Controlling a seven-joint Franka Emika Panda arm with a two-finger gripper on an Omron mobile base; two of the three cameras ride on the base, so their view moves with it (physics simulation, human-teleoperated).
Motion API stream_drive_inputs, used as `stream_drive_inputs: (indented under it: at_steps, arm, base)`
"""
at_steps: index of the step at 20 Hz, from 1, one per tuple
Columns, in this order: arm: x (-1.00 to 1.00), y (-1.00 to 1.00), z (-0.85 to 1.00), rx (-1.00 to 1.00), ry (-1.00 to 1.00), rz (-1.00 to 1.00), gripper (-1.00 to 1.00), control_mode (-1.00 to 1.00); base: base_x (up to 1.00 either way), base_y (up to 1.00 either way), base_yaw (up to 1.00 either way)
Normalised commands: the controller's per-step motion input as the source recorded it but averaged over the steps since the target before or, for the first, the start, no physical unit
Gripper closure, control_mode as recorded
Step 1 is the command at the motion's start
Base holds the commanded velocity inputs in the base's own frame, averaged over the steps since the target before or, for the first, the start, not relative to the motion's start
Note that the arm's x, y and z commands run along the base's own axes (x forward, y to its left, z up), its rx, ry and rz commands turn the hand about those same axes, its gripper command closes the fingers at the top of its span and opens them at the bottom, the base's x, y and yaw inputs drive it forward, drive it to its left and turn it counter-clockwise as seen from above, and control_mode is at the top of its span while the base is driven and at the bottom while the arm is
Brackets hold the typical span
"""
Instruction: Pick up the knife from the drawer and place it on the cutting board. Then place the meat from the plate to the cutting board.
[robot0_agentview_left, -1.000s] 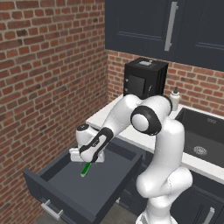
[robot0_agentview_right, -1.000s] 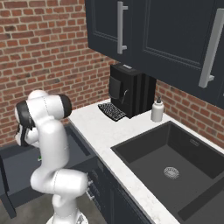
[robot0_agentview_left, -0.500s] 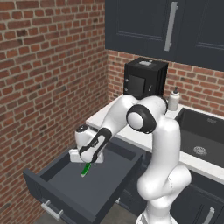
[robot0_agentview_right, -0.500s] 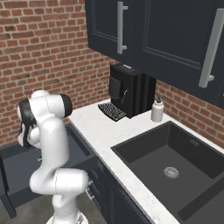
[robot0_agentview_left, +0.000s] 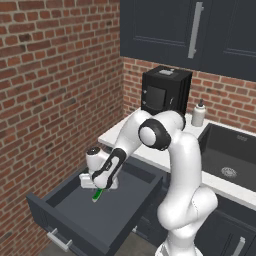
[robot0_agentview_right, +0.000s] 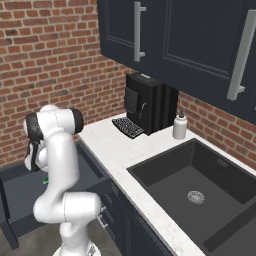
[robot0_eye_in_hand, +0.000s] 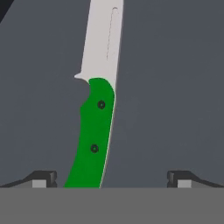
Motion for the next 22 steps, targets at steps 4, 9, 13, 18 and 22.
stream_drive_inputs:
  at_steps: [4,9,13,18,22]
  arm:
    - [0.23,0.14,-0.29,-0.01,0.0,0.0,-1.0,-1.0]
    - [0.24,0.15,-0.2,-0.01,0.0,0.0,-1.0,-1.0]
    - [0.07,0.03,-0.24,0.0,0.0,0.0,-1.0,-1.0]
    - [0.0,0.0,-0.39,0.0,0.0,0.0,1.0,-1.0]
    - [0.0,0.0,-0.43,0.0,-0.02,0.0,1.0,-1.0]
  base:
    - [0.0,0.0,0.0]
    - [0.0,0.0,0.0]
    - [0.0,0.0,0.0]
    - [0.0,0.0,0.0]
    - [0.0,0.0,0.0]
